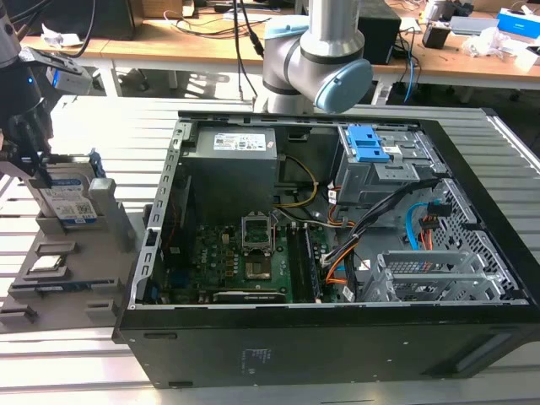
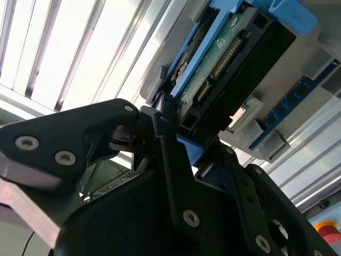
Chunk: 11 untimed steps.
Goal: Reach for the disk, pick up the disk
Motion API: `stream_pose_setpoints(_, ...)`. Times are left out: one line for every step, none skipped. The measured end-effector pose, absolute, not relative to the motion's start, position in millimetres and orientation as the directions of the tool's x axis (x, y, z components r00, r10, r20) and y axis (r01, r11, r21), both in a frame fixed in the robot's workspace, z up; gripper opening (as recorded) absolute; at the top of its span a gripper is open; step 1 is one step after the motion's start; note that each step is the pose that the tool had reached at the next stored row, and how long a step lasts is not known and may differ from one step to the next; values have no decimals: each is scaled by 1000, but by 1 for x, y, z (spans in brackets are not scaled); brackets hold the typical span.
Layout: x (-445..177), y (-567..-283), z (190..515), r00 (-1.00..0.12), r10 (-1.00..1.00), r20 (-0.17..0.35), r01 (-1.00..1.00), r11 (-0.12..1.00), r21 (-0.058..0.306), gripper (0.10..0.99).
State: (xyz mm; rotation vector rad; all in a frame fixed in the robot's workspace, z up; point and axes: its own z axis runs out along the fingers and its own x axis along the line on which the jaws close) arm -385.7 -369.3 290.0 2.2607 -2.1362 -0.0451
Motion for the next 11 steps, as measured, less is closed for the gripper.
stream_pose_setpoints(-386, -369, 290, 57, -998, 0, -998, -56, 42, 369)
stream_pose_setpoints(-386, -369, 290, 57, -998, 0, -998, -57, 42, 369)
stream_pose_setpoints(-386, -369, 290, 57, -998, 0, -998, -57, 42, 369)
stream_pose_setpoints(-386, -369, 290, 57, -998, 0, -998, -57, 42, 369)
stream_pose_setpoints(-386, -369, 290, 57, -998, 0, -998, -57, 42, 369)
stream_pose_setpoints(-386, -369, 290, 57, -998, 0, -998, -57, 42, 369)
stream_pose_setpoints(-386, -369, 290, 57, -998, 0, -998, -57, 42, 369)
stream_pose_setpoints(-386, -369, 289, 57, -998, 0, -998, -57, 42, 369)
stream_pose_setpoints(-386, -369, 289, 57, -998, 0, -998, -57, 42, 369)
stream_pose_setpoints(-386, -369, 289, 57, -998, 0, -997, -57, 42, 369)
stream_pose_setpoints(-386, -369, 289, 57, -998, 0, -997, -56, 42, 369)
